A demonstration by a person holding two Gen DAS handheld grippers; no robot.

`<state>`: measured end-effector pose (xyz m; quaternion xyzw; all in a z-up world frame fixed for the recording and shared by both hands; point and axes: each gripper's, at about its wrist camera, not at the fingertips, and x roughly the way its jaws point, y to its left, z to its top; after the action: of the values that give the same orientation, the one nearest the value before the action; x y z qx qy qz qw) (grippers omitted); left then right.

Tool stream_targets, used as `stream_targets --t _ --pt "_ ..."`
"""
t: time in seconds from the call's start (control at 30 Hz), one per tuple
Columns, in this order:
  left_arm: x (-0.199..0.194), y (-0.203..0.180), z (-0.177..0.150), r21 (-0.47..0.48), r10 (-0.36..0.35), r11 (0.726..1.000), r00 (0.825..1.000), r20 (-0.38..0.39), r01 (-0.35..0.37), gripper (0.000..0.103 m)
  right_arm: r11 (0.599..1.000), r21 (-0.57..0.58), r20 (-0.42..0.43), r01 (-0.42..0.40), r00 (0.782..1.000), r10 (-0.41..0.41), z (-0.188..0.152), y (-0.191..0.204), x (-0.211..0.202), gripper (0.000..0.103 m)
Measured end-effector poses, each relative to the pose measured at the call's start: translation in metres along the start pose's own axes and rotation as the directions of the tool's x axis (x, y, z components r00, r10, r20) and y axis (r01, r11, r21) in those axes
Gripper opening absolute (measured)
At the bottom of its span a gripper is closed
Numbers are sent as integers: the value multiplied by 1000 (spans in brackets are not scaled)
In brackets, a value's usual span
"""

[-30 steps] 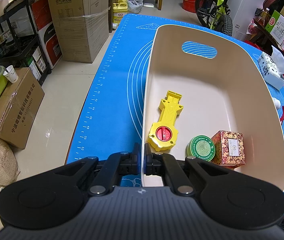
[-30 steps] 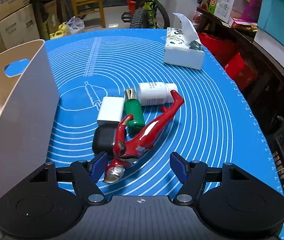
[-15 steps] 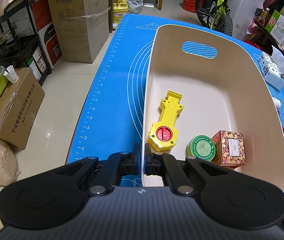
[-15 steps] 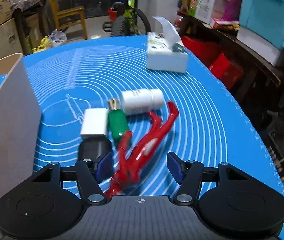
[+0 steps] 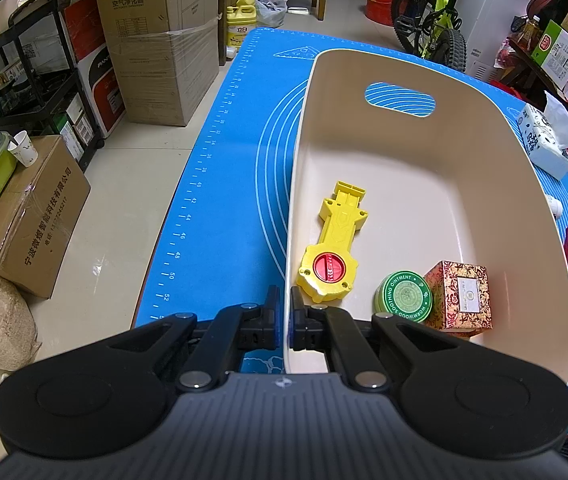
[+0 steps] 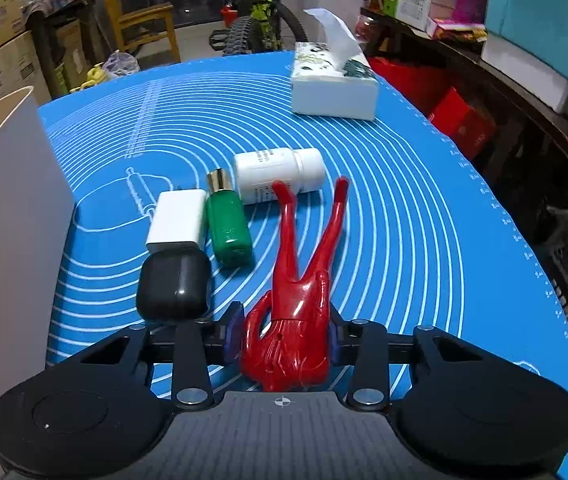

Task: Organize rigid objects
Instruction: 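Grasp the red action figure with the right tool, then carry the red figure into the bin and open the right tool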

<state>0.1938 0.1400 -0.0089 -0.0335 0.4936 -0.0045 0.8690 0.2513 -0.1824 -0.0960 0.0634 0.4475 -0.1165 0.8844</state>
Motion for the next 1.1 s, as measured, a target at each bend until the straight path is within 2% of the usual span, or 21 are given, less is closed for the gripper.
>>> stream_targets --t 0.17,0.2,0.53,0.7,0.93,1.1 --pt "0 0 0 0 0 1000 1000 0 0 7 999 -35 44 -12 999 14 -3 5 -7 39" --pt "0 0 0 0 0 1000 1000 0 0 7 999 -39 57 -9 998 11 -4 6 -10 31" --pt "0 0 0 0 0 1000 1000 0 0 8 999 -43 114 -19 993 24 -1 4 -25 30" --pt "0 0 0 0 1 1000 1000 0 -1 8 998 -49 166 -42 985 50 6 7 -46 30" --pt "0 0 0 0 0 1000 1000 -1 0 8 989 -82 255 -122 957 139 24 26 -91 30" --pt "0 0 0 0 0 1000 1000 0 0 8 967 -153 300 -204 923 242 36 53 -123 30"
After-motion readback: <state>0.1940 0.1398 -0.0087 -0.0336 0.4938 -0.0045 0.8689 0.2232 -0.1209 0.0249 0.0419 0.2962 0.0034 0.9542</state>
